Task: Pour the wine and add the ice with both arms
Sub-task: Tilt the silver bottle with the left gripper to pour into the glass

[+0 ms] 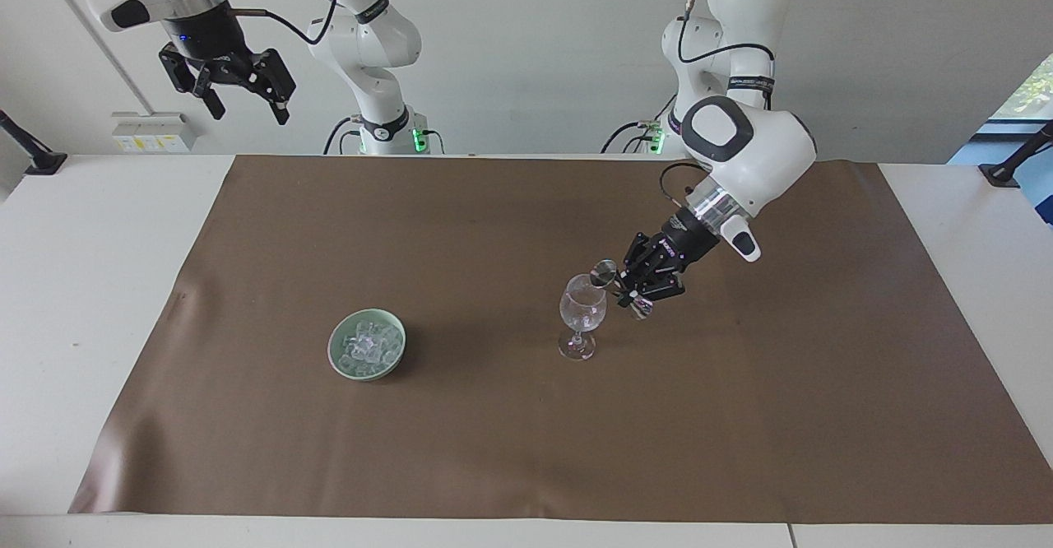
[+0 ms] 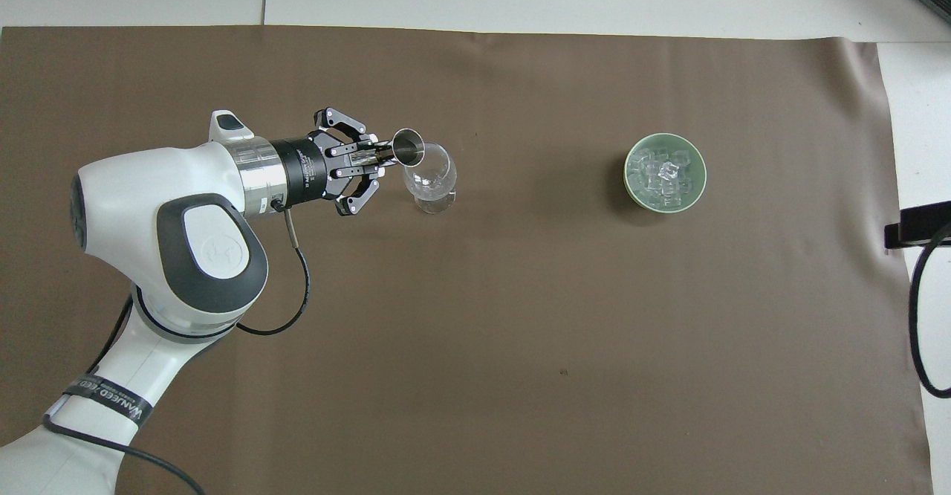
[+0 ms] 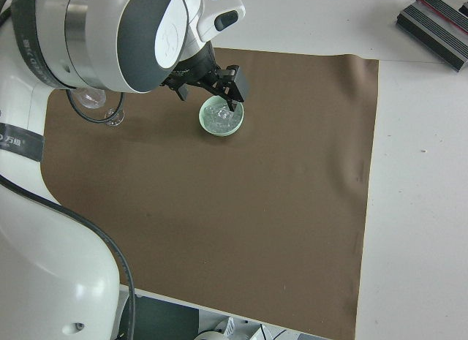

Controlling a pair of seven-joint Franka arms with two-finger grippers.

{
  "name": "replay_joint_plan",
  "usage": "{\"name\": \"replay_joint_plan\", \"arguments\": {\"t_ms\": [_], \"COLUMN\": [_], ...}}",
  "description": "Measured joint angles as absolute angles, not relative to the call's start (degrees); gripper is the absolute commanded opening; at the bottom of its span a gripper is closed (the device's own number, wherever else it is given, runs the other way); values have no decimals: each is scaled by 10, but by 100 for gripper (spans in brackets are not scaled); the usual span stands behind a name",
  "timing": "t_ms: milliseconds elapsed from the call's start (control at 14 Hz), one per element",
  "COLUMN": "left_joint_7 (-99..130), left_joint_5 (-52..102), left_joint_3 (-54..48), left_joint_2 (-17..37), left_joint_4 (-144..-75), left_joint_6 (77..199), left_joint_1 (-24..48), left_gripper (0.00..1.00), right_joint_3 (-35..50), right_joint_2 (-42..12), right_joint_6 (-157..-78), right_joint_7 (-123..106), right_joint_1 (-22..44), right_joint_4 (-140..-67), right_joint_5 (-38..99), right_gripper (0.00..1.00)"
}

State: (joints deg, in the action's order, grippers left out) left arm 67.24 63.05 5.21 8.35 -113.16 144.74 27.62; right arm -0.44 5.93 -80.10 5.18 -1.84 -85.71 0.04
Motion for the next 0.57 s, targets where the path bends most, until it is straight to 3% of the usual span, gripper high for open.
{"name": "replay_joint_plan", "arguments": {"t_ms": [573], "left_joint_7": [672], "left_joint_5": [584], "left_joint_3": [51], "left_joint_2": [82], "left_joint_4": [-1131], "left_joint_6": [1482], "left_joint_1": [284], "left_gripper": [0], "right_joint_3": [-4], "right_joint_2": [59], "right_joint_6": [-801], "right_joint_7": [52], "right_joint_1": [-18], "right_joint_4": [-857], "right_joint_5": [0], "right_gripper": [100]}}
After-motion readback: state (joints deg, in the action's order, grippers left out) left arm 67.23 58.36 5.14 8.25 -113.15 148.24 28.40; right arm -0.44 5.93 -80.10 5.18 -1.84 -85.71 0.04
